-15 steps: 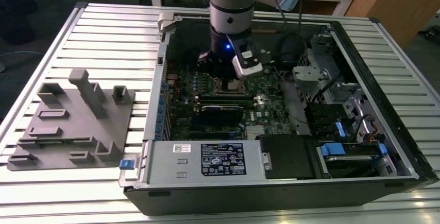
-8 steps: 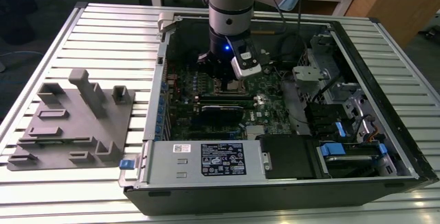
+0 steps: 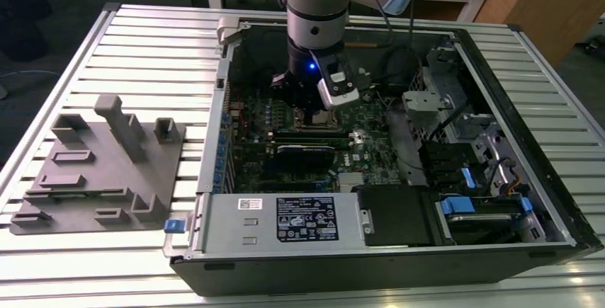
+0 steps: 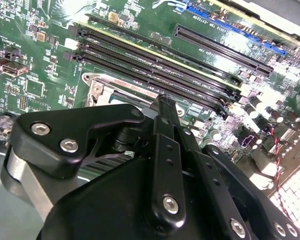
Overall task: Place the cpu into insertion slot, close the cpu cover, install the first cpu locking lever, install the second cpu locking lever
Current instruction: 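Install the second cpu locking lever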
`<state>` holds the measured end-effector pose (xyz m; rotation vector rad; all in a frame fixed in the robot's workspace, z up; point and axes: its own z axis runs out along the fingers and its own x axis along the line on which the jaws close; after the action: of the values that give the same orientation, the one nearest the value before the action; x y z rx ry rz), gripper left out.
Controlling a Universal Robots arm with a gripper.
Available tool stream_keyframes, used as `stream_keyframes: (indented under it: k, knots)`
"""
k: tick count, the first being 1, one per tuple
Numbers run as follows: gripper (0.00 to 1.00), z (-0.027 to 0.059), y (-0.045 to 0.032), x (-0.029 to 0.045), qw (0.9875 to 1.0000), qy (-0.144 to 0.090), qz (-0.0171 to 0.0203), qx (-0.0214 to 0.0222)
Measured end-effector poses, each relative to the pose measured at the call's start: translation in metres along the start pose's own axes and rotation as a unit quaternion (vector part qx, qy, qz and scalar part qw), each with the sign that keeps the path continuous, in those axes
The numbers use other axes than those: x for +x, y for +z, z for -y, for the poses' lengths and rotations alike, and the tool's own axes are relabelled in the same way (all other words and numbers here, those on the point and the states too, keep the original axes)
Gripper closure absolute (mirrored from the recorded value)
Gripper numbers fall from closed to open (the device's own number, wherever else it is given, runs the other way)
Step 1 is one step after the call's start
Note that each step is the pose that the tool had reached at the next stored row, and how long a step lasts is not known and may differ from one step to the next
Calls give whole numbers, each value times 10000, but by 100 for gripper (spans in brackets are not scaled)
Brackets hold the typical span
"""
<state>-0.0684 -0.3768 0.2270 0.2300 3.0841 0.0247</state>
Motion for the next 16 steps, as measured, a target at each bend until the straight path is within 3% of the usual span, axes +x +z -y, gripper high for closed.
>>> stream_keyframes:
  k: [16]
  knots:
    - [89, 8, 12, 12, 10000, 1, 0, 0]
